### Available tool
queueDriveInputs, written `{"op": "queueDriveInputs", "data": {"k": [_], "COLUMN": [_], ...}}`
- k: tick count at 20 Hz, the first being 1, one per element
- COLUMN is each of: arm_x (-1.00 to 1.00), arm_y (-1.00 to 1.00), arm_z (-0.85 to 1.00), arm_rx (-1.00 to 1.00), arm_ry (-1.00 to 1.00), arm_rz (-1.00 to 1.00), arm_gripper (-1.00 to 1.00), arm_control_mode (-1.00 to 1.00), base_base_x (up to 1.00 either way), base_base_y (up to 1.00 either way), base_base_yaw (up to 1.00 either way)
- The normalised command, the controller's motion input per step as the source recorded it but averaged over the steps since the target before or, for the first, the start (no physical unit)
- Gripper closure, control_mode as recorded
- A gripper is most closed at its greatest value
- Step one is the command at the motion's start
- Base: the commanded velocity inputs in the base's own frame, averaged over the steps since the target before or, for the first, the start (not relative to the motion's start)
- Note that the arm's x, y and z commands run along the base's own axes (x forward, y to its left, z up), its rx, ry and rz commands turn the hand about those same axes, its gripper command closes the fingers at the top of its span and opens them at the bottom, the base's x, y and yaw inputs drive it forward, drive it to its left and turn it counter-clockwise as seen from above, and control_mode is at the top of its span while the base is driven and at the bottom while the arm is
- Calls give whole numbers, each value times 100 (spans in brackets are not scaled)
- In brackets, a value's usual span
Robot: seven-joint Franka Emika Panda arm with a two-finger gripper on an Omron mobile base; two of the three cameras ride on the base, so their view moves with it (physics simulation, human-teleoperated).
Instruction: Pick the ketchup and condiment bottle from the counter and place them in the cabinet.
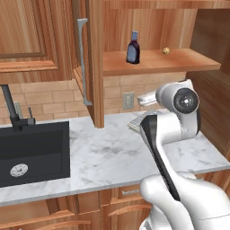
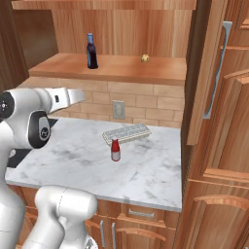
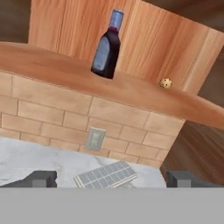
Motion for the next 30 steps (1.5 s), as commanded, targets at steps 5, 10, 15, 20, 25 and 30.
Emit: {"op": "queueDriveInputs", "data": {"k": [5, 10, 15, 20, 25, 30], "arm_x": [0, 0, 0, 0, 0, 0], "arm_y": [-15, -19, -13, -9, -9, -13], "arm_z": [-47, -31, -18, -22, -23, -30], "arm_rx": [0, 0, 0, 0, 0, 0], "arm_ry": [16, 16, 16, 16, 12, 2], "arm_rz": [-8, -8, -10, -8, -7, -1], "arm_gripper": [-100, -100, -100, -100, -100, -100], "arm_control_mode": [-100, -100, -100, -100, -100, -100], "base_base_x": [0, 0, 0, 0, 0, 0], "base_base_y": [0, 0, 0, 0, 0, 0], "base_base_yaw": [0, 0, 0, 0, 0, 0]}}
